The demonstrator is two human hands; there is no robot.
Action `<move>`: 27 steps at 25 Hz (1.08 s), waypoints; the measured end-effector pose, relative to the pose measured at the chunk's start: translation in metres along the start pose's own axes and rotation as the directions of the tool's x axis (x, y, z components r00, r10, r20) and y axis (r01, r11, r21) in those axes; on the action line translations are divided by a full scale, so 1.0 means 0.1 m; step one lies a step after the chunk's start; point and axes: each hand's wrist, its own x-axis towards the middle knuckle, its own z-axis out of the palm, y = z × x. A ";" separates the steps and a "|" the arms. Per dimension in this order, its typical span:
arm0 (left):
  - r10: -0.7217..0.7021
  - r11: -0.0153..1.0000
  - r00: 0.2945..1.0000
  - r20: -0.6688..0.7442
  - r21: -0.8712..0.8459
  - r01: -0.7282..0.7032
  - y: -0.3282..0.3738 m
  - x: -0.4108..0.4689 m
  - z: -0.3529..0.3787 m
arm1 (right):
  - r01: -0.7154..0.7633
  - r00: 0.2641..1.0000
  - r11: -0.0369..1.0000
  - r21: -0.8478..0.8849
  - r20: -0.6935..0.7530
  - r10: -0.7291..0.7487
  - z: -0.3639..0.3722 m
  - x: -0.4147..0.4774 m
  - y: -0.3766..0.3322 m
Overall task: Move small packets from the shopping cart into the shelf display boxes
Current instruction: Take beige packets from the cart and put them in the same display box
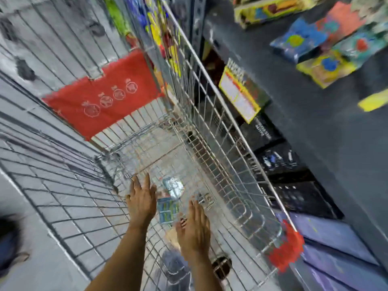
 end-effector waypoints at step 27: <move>-0.070 0.996 0.997 0.042 0.050 0.067 -0.23 -0.20 0.56 | 0.013 1.000 0.973 -0.231 0.010 -0.011 0.24 0.46 0.39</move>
